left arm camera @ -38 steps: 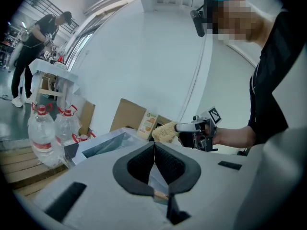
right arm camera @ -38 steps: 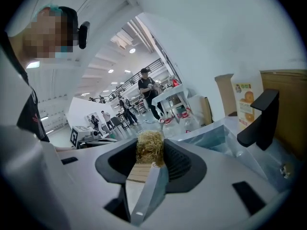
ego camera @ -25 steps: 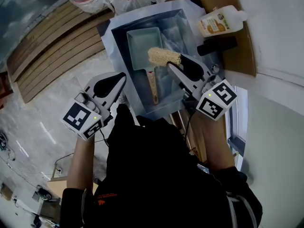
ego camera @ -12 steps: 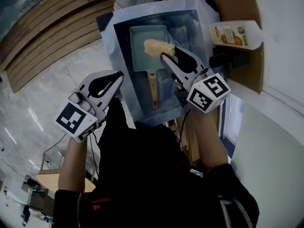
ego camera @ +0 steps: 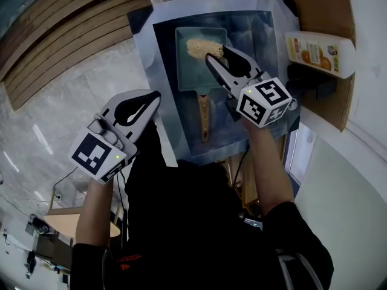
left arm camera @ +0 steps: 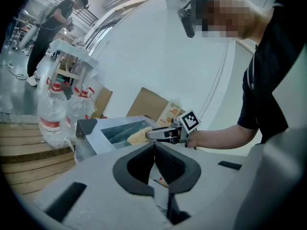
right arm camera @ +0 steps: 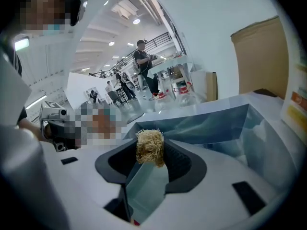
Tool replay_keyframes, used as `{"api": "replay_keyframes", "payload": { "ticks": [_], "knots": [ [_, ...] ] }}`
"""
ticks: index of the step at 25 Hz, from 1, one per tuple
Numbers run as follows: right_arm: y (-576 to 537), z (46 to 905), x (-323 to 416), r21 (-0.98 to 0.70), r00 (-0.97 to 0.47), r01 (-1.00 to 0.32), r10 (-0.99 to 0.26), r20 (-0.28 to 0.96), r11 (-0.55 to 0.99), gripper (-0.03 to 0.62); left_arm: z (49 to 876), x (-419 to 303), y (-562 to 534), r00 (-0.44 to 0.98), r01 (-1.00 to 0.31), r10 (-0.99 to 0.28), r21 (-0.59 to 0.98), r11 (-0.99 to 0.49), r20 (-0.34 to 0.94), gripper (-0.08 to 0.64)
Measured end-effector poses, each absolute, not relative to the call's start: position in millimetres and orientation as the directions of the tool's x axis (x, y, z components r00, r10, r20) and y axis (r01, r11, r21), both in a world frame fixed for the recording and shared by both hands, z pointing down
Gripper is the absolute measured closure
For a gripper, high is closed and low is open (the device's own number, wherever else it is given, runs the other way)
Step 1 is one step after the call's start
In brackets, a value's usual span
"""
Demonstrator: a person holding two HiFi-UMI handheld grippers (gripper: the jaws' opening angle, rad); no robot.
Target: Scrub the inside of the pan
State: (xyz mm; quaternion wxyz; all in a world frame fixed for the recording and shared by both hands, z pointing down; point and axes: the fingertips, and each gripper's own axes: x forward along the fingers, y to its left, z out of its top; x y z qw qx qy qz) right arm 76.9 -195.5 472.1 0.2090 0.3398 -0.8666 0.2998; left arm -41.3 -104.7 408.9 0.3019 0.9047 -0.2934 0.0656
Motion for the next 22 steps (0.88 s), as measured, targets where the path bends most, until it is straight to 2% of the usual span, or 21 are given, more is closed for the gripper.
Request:
{"api": "replay_keyframes", "payload": {
  "ticks": [12,22],
  "knots": [
    [-210,539,67,-0.354,-0.659,-0.714,-0.406,0.634,0.605,0.419,432,-45,-95,0.809,-0.583,-0.481,0.570,-0.579,0.337,0.541],
    [-216,555,65,-0.345,-0.646,-0.719,-0.396,0.652,0.603,0.422,438,-47,-89,0.805,-0.587,-0.484,0.583,-0.562,0.344,0.541]
  ]
}}
